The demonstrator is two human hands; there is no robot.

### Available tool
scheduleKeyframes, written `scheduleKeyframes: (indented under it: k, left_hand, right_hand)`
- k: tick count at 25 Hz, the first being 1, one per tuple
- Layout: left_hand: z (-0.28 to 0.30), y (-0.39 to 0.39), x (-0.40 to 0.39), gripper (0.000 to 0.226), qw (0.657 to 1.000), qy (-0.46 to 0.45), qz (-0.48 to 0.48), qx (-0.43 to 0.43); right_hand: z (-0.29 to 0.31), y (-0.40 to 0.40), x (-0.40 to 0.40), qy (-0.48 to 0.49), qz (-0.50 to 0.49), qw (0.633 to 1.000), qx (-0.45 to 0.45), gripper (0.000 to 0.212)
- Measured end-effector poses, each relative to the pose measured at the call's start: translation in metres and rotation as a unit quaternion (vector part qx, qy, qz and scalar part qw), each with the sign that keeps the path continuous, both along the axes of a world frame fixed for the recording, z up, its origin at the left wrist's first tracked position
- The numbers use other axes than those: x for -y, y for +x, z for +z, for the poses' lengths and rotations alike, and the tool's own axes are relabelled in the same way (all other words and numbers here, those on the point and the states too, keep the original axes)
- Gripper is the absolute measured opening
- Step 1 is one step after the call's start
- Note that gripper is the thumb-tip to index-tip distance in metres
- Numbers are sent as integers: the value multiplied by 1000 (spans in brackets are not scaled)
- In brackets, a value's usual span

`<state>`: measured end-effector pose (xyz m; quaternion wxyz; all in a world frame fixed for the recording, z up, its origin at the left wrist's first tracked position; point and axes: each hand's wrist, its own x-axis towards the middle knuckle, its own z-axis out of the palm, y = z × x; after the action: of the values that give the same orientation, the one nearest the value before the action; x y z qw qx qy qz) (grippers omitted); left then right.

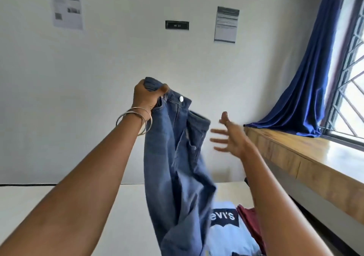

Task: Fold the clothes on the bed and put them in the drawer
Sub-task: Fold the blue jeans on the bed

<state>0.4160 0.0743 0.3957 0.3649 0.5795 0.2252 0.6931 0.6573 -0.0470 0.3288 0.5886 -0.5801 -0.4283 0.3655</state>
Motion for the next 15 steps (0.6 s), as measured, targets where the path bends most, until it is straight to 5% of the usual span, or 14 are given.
scheduleKeyframes:
  k: [2, 4, 6, 8, 11, 13, 15]
  left_hand:
    - [4, -1, 6, 22, 997, 17, -72, -20]
    - [9, -8, 17, 8, 987, 21, -153, -38]
    - [17, -26, 27, 12, 971, 24, -235, -44]
    - [28, -45, 32, 27, 954, 21, -300, -18]
    - [42, -64, 32, 47, 937, 3, -348, 38]
    - [44, -71, 29, 53, 938, 3, -344, 49]
    - [43, -75, 28, 55, 942, 11, -332, 50]
  right_hand:
    - [-37, -9, 0, 14, 106, 994, 10, 32]
    - [-61, -19, -14, 26, 123, 989, 80, 63]
    - [-73, -34, -34, 20, 62, 997, 50, 76]
    - [-82, -47, -49, -9, 6, 999, -44, 81]
    - [-98, -62, -63, -11, 109, 975, -192, 117]
    - [-107, -70, -69, 70, 176, 923, -336, 122]
    - [-115, -73, -71, 182, 139, 839, -493, 93]
